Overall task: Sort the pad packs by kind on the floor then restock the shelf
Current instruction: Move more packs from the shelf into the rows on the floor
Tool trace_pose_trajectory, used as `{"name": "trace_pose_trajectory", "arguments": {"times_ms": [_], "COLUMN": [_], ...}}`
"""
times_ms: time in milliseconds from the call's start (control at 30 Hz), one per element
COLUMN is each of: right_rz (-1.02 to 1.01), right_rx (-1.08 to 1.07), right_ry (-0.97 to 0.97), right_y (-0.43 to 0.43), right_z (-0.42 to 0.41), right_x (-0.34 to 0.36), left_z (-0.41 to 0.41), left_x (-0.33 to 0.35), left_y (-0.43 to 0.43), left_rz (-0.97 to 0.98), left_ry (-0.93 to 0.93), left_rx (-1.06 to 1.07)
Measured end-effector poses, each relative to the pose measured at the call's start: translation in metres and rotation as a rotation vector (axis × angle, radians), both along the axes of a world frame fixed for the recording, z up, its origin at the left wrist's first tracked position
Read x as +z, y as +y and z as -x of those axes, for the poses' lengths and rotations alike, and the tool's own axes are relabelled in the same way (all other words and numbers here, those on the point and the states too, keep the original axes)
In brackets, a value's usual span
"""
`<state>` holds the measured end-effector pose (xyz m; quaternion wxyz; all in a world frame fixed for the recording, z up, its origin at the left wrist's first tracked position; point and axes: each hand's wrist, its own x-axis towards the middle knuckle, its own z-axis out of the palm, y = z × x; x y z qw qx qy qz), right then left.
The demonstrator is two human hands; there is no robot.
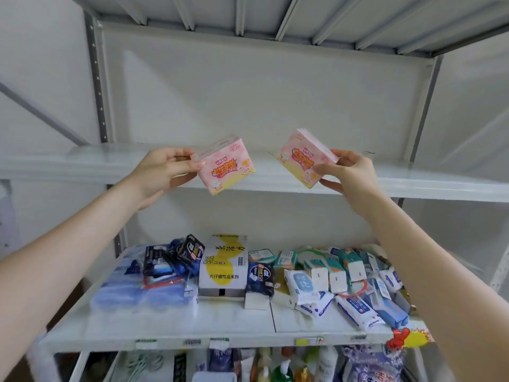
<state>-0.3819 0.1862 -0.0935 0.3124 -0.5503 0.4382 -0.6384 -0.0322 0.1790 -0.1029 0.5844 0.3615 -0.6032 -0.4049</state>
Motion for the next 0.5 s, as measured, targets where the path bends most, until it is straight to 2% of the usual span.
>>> {"name": "trace_pose_trajectory", "arguments": {"times_ms": [200, 500], "right_rz": [-0.081, -0.287], "right_rx": [0.108, 0.061], "right_ry": [0.042, 0.078], "right_y": [0.063, 0.143], "right_z": [-0.002, -0.025], "right_x": [-0.040, -0.144], "left_z": [0.002, -0.019], "left_x": [-0.041, -0.147], "left_y": [0.089, 0.161], "left_rz": [-0.103, -0.269], "left_ry": [-0.031, -0.190], "left_rx": [0.029, 0.100]}}
